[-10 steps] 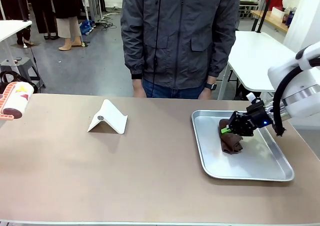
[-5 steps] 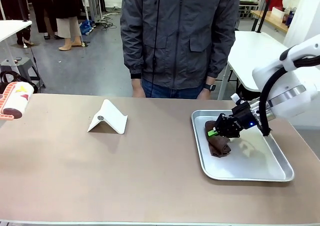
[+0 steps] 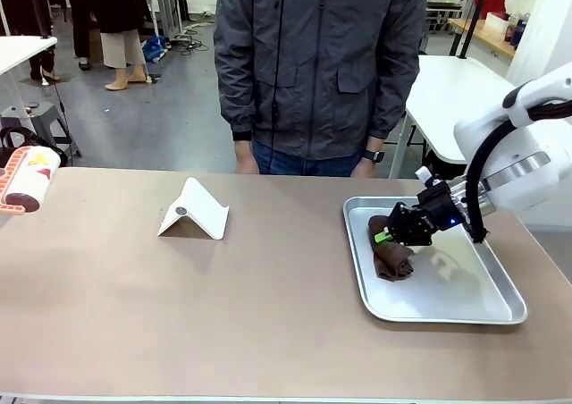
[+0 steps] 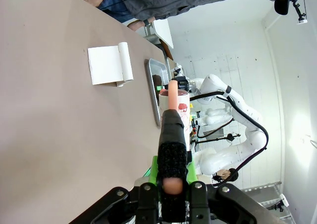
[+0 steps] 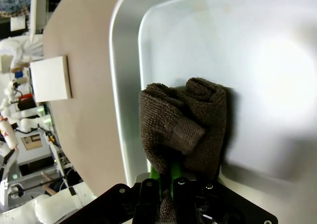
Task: Clean the surface of the table.
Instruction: Clean the area not pointed to by the person, then return the Lint Roller and towel to their original positions.
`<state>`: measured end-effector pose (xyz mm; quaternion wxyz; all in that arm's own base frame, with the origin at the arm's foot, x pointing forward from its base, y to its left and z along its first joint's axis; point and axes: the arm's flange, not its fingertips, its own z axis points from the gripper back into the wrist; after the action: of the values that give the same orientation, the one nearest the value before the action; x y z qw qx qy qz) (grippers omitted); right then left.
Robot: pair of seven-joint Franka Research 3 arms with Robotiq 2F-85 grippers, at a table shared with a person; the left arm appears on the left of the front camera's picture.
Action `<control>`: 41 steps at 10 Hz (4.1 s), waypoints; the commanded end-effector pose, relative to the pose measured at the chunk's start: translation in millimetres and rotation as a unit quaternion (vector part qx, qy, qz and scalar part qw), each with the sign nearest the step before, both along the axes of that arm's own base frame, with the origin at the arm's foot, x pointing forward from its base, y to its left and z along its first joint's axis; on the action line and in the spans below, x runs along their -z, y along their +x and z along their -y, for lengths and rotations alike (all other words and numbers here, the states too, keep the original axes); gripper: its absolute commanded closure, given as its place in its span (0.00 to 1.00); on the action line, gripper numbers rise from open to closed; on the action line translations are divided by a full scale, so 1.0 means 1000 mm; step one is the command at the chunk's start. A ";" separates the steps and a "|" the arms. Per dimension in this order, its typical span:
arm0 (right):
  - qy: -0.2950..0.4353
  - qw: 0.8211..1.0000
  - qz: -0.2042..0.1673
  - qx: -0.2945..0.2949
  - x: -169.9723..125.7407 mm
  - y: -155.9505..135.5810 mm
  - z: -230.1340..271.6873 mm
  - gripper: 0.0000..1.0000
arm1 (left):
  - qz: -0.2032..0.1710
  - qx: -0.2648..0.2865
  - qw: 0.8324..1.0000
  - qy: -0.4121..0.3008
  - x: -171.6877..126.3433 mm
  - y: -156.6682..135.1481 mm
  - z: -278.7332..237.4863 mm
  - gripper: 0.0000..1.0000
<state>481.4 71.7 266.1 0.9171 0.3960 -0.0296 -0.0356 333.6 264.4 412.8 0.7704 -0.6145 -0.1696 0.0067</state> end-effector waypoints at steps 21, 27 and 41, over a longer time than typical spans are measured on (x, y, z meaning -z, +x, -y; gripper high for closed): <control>0.472 0.868 -0.101 0.114 -0.079 -0.092 0.137 1.00 | -0.003 -0.003 1.000 -0.001 -0.004 -0.003 0.002 0.78; 0.456 0.878 -0.107 0.098 -0.066 -0.090 0.141 1.00 | -0.003 -0.003 1.000 -0.001 -0.004 -0.003 0.002 0.78; 0.456 0.877 -0.109 0.101 -0.063 -0.091 0.142 0.92 | 0.001 0.000 1.000 0.000 -0.001 0.000 0.000 0.78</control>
<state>390.0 -70.4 328.8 0.6234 0.7589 0.0505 -0.1813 333.4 264.5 413.0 0.7705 -0.6143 -0.1699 0.0071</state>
